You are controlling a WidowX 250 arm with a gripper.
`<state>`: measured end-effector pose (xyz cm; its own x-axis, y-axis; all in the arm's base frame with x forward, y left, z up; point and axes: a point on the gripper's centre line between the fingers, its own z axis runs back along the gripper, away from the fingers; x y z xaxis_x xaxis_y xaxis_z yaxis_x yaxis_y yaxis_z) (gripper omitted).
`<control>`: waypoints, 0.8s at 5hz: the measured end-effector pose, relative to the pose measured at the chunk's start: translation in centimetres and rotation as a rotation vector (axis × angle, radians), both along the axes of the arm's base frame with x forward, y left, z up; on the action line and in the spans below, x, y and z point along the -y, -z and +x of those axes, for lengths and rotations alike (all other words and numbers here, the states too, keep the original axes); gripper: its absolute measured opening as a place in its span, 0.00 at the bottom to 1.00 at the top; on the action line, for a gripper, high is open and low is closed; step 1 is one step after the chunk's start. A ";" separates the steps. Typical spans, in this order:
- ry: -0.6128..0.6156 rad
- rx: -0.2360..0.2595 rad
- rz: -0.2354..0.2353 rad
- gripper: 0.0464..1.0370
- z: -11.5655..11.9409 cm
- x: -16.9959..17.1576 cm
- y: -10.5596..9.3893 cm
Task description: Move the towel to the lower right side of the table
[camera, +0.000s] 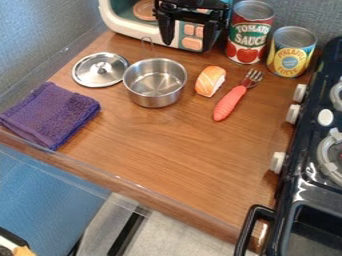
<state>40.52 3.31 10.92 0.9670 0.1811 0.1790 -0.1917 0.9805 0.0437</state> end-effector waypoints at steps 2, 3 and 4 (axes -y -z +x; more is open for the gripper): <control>0.000 -0.076 0.001 0.96 -2.0 -1.4 2.6; -0.021 -0.037 0.001 0.96 -4.5 -4.5 0.9; 0.003 -0.048 -0.040 0.96 -7.7 -8.5 1.3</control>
<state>32.86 11.76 9.66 0.9750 0.1840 0.1249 -0.1871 0.9823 0.0133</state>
